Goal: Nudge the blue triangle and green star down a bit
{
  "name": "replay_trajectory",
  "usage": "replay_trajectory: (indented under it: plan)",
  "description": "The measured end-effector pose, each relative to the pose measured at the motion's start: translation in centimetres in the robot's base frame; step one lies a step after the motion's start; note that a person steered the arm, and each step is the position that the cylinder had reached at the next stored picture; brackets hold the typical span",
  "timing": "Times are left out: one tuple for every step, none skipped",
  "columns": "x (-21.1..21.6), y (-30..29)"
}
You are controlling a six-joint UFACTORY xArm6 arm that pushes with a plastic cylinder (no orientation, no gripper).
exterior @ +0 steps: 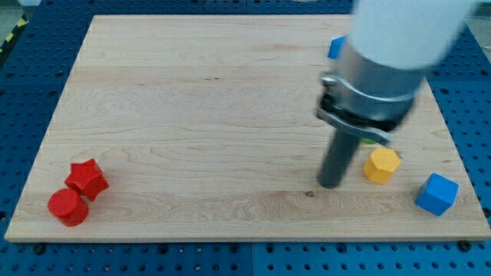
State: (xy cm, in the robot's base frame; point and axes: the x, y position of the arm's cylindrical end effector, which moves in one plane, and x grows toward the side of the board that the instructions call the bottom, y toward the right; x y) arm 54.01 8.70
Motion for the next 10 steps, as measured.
replay_trajectory:
  plan:
    - [-7.4, -2.0]
    - [-15.5, -2.1]
    - [-23.5, -2.1]
    - [-26.0, -2.0]
    - [-26.0, -1.9]
    - [-26.0, 0.5]
    - [-26.1, 3.5]
    - [-26.3, 6.0]
    - [-26.5, 6.9]
    - [-26.5, 7.0]
